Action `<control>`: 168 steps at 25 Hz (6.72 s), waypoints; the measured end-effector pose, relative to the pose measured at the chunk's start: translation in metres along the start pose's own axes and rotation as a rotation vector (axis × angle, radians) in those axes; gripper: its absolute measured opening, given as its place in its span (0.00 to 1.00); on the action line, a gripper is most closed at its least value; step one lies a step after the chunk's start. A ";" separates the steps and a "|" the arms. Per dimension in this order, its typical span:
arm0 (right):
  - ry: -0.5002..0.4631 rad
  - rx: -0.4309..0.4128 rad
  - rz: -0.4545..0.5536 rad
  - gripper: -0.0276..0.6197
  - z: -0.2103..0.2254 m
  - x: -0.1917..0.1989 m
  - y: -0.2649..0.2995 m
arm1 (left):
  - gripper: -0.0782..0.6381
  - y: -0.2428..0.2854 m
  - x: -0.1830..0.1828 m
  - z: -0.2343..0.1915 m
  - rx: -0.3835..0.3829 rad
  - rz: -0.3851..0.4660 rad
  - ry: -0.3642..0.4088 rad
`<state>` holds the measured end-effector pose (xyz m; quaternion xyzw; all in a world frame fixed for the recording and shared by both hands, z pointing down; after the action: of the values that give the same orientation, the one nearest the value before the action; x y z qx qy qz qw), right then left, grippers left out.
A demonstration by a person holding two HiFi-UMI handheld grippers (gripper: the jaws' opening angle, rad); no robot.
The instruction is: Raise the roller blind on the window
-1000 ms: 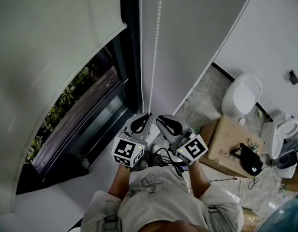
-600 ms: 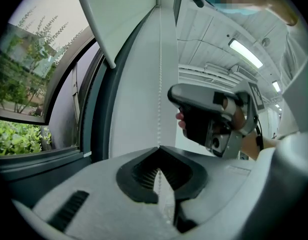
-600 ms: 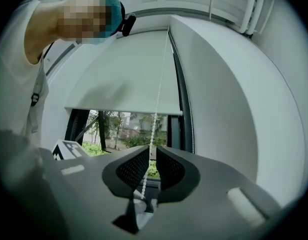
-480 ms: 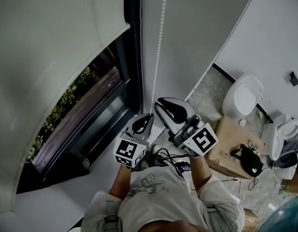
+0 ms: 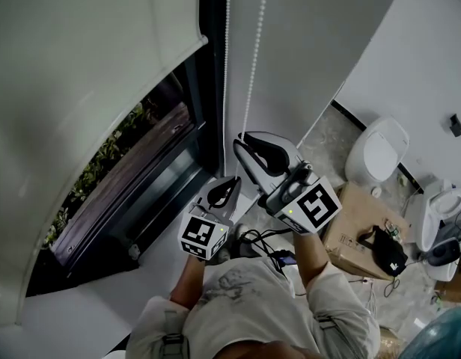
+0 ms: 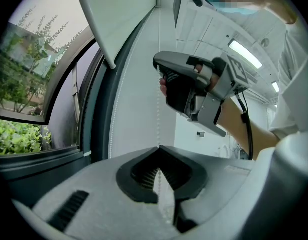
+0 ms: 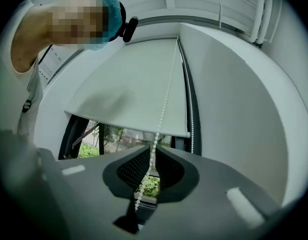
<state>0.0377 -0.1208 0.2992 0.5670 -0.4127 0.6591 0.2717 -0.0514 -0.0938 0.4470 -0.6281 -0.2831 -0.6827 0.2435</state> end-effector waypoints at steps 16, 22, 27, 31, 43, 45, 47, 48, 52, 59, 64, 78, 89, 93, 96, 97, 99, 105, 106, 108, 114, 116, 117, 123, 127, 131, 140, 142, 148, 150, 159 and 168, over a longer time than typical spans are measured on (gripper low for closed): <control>-0.002 0.077 -0.043 0.06 -0.006 0.044 -0.011 | 0.12 0.001 0.043 -0.001 -0.003 -0.100 -0.018; -0.004 0.092 -0.058 0.06 -0.008 0.060 -0.015 | 0.12 0.003 0.059 0.003 0.004 -0.122 -0.028; 0.016 0.099 -0.087 0.06 -0.008 0.072 -0.019 | 0.12 0.004 0.072 0.003 0.004 -0.147 -0.040; 0.032 0.111 -0.105 0.06 -0.011 0.084 -0.023 | 0.12 0.005 0.085 0.005 0.007 -0.174 -0.051; 0.048 0.139 -0.173 0.06 -0.014 0.116 -0.035 | 0.12 0.006 0.119 0.010 0.018 -0.248 -0.077; 0.058 0.142 -0.189 0.06 -0.014 0.121 -0.037 | 0.12 0.004 0.124 0.010 0.018 -0.261 -0.087; 0.062 0.144 -0.192 0.06 -0.015 0.123 -0.037 | 0.12 0.003 0.126 0.010 0.018 -0.266 -0.090; 0.060 0.145 -0.190 0.06 -0.015 0.122 -0.037 | 0.12 0.003 0.126 0.011 0.019 -0.268 -0.085; 0.054 0.140 -0.175 0.06 -0.015 0.120 -0.035 | 0.13 0.003 0.123 0.014 0.031 -0.283 -0.053; 0.058 0.126 -0.172 0.06 -0.016 0.121 -0.035 | 0.13 -0.001 0.116 0.015 0.018 -0.265 -0.048; 0.060 0.130 -0.165 0.06 -0.012 0.121 -0.036 | 0.15 -0.006 0.087 0.009 -0.004 -0.192 -0.045; 0.042 0.129 -0.143 0.06 -0.014 0.120 -0.031 | 0.21 -0.028 -0.044 -0.018 -0.048 0.098 0.067; 0.018 0.105 -0.119 0.06 -0.022 0.119 -0.023 | 0.22 -0.013 -0.129 -0.028 -0.014 0.287 0.174; 0.021 0.108 -0.115 0.06 -0.023 0.118 -0.024 | 0.20 -0.009 -0.140 -0.026 0.000 0.303 0.192; 0.020 0.109 -0.107 0.06 -0.024 0.117 -0.024 | 0.14 -0.008 -0.143 -0.024 0.004 0.308 0.196; 0.020 0.110 -0.107 0.06 -0.024 0.117 -0.024 | 0.13 -0.008 -0.146 -0.023 -0.002 0.315 0.199; 0.019 0.111 -0.111 0.06 -0.024 0.119 -0.024 | 0.12 -0.009 -0.150 -0.022 -0.035 0.327 0.210; 0.008 0.111 -0.139 0.06 -0.024 0.129 -0.024 | 0.12 -0.012 -0.131 -0.025 -0.038 0.277 0.185; 0.007 0.111 -0.151 0.06 -0.024 0.132 -0.025 | 0.12 -0.012 -0.129 -0.026 -0.038 0.272 0.180; 0.011 0.114 -0.171 0.06 -0.024 0.139 -0.027 | 0.12 -0.010 -0.124 -0.026 -0.039 0.267 0.165; 0.040 0.129 -0.250 0.06 -0.024 0.163 -0.034 | 0.12 -0.007 -0.097 -0.026 -0.026 0.198 0.132; 0.060 0.136 -0.269 0.06 -0.024 0.171 -0.037 | 0.12 -0.006 -0.089 -0.025 -0.022 0.182 0.119; 0.061 0.135 -0.270 0.06 -0.024 0.174 -0.038 | 0.12 -0.007 -0.086 -0.025 -0.022 0.179 0.112; 0.072 0.135 -0.288 0.06 -0.024 0.183 -0.041 | 0.12 -0.008 -0.078 -0.022 -0.024 0.160 0.101; 0.072 0.135 -0.315 0.06 -0.027 0.193 -0.044 | 0.12 -0.008 -0.066 -0.021 -0.024 0.135 0.089; 0.099 0.143 -0.345 0.06 -0.030 0.202 -0.050 | 0.12 -0.008 -0.055 -0.017 -0.024 0.108 0.072; 0.124 0.153 -0.444 0.06 -0.030 0.235 -0.062 | 0.12 -0.011 -0.018 -0.011 -0.026 0.040 0.016; 0.129 0.156 -0.449 0.06 -0.031 0.237 -0.064 | 0.12 -0.012 -0.015 -0.009 -0.024 0.039 0.011; 0.118 0.146 -0.446 0.07 -0.034 0.233 -0.070 | 0.12 -0.013 -0.015 -0.009 -0.033 0.043 0.013; 0.126 0.137 -0.428 0.08 -0.035 0.228 -0.073 | 0.12 -0.013 -0.015 -0.011 -0.032 0.044 0.010; 0.163 0.105 -0.234 0.14 -0.028 0.154 -0.075 | 0.12 -0.009 -0.014 -0.010 -0.023 0.046 0.012; 0.099 0.043 -0.112 0.14 -0.016 0.080 -0.053 | 0.12 -0.006 -0.014 -0.007 -0.021 0.042 0.022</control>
<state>0.0564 -0.0884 0.3889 0.5616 -0.3522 0.6788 0.3158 -0.0595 -0.0946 0.4320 -0.6288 -0.2599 -0.6874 0.2542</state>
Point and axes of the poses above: the fingertips, and each gripper's own axes: y forward along the fingers, z to its right, x out of its underside, the point moved 7 cm from there along -y, backward along the fingers, and after that the axes turned 9 degrees about y, right-handed, at the moved point
